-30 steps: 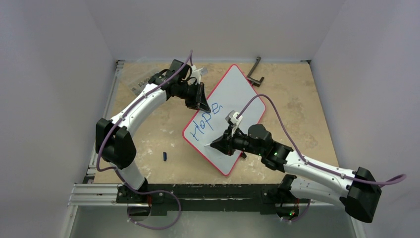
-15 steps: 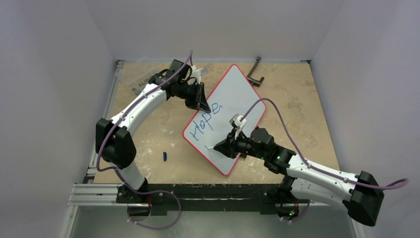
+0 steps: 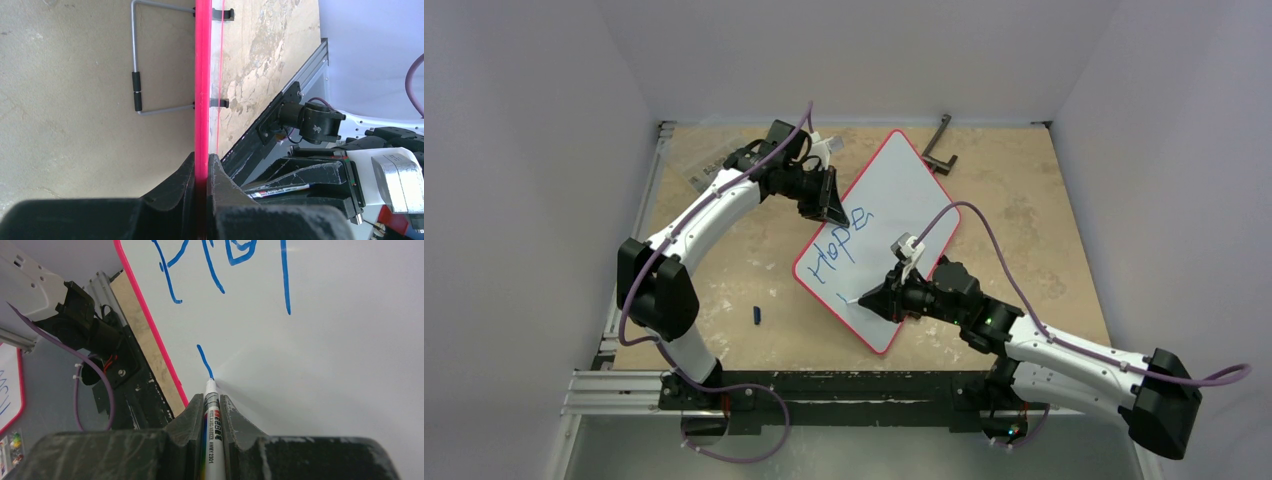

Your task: Write a sentence on the whiteboard

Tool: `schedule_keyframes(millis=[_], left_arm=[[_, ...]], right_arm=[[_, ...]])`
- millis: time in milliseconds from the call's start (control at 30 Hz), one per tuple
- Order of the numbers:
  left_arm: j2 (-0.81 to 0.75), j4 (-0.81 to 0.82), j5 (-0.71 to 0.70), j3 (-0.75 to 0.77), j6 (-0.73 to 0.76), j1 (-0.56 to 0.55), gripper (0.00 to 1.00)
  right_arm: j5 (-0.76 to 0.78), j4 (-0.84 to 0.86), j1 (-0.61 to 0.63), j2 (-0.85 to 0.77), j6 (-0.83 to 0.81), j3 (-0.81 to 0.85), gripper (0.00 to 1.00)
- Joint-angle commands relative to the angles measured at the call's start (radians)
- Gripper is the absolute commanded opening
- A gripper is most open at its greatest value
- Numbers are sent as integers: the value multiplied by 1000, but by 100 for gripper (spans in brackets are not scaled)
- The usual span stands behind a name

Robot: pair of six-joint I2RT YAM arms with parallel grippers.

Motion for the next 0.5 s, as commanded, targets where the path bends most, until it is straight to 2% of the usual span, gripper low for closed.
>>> schedule_keyframes(millis=[0, 467], left_arm=[[-47, 0, -83, 33, 19, 6, 0], [-50, 0, -82, 33, 18, 5, 0]], right_arm=[[50, -48, 1, 37, -10, 17, 0], [65, -25, 2, 122, -40, 130, 0]])
